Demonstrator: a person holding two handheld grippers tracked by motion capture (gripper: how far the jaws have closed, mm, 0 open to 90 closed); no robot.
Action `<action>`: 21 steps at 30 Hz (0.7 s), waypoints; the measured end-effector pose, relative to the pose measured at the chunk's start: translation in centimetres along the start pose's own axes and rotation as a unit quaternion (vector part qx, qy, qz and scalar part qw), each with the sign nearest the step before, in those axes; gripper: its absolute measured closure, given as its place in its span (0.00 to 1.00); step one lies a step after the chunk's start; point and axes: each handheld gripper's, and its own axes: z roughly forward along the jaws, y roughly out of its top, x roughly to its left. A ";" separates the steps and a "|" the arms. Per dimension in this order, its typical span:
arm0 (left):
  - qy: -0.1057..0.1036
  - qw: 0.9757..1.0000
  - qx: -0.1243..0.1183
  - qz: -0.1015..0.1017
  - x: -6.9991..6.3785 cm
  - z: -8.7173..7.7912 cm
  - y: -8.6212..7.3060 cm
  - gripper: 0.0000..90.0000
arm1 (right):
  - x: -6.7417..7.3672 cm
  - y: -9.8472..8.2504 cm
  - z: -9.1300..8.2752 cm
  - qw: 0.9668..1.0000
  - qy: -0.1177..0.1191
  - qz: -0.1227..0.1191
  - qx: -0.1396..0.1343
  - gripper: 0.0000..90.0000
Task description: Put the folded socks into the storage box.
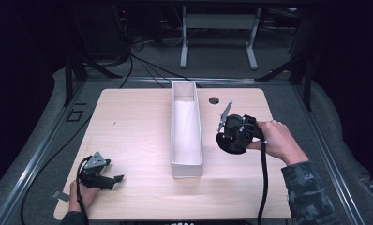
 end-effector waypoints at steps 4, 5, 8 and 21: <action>0.000 1.000 0.000 0.000 0.0 0.0 0.0 0.11 | 0.0 0.6 -0.3 1.000 -0.002 -0.006 -0.006 0.71; 0.000 1.000 0.000 0.000 0.0 0.0 0.0 0.11 | 0.1 0.7 -0.3 1.000 -0.001 -0.006 -0.008 0.71; 0.000 1.000 0.000 0.000 0.0 0.0 0.0 0.11 | 0.0 1.0 -0.3 1.000 -0.003 -0.010 -0.008 0.71; 0.000 1.000 0.000 0.000 0.0 0.0 0.0 0.11 | 0.3 2.8 0.2 1.000 0.003 -0.022 -0.014 0.71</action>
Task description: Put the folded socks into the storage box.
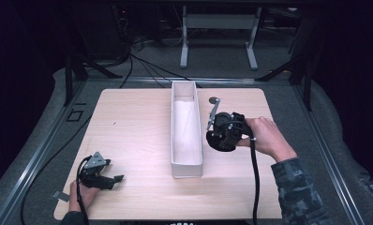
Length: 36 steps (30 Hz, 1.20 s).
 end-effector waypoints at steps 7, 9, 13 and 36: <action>0.000 1.000 0.000 0.000 0.0 0.0 0.0 0.11 | 0.2 1.0 0.1 1.000 0.002 -0.008 -0.004 0.71; 0.000 1.000 0.000 0.000 0.0 0.0 0.0 0.11 | 0.2 1.3 0.2 1.000 0.002 -0.012 -0.005 0.71; 0.000 1.000 0.000 0.000 0.0 0.0 0.0 0.11 | 0.3 2.1 0.2 1.000 0.003 -0.018 -0.010 0.71; 0.000 1.000 0.000 0.000 0.0 0.0 0.0 0.11 | 1.4 6.3 1.5 0.998 0.040 -0.038 -0.016 0.71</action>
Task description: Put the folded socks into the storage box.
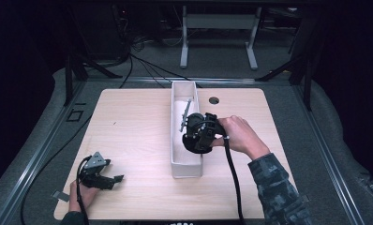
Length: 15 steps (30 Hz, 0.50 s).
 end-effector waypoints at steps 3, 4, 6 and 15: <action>0.000 1.000 0.000 0.000 0.0 0.0 0.0 0.11 | 0.1 0.4 0.4 1.000 0.004 -0.002 0.003 0.71; 0.000 1.000 0.000 0.000 0.0 0.0 0.0 0.11 | 0.1 0.6 0.5 1.000 0.007 -0.003 0.001 0.71; 0.000 1.000 0.000 0.000 0.0 0.0 0.0 0.11 | 0.1 0.8 0.7 1.000 0.010 -0.002 -0.001 0.71; 0.000 1.000 0.000 0.000 0.0 0.0 0.0 0.11 | 0.3 1.7 1.9 1.000 0.022 -0.002 0.004 0.71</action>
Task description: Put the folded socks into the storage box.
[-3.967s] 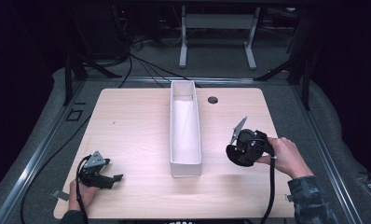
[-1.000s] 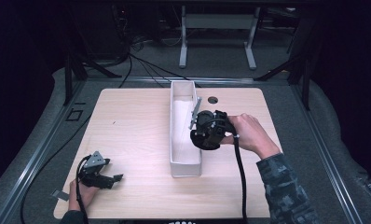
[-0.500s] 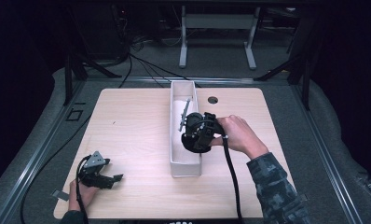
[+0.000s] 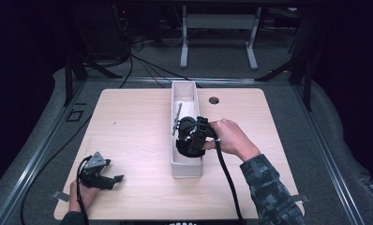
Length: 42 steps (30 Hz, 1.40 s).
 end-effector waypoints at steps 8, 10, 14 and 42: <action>0.000 1.000 0.000 0.000 0.0 0.0 0.0 0.11 | 0.0 0.8 1.4 1.000 0.008 0.005 0.009 0.70; 0.000 1.000 0.000 -0.001 0.0 0.0 0.0 0.11 | -0.2 0.8 1.8 1.000 0.014 0.008 0.009 0.70; 0.000 1.000 0.000 0.000 0.0 0.0 0.0 0.11 | -0.3 0.8 2.5 0.999 0.024 0.015 0.015 0.70; 0.000 1.000 0.000 0.000 0.0 0.0 0.0 0.11 | -0.7 1.0 5.0 0.998 0.055 0.029 0.022 0.67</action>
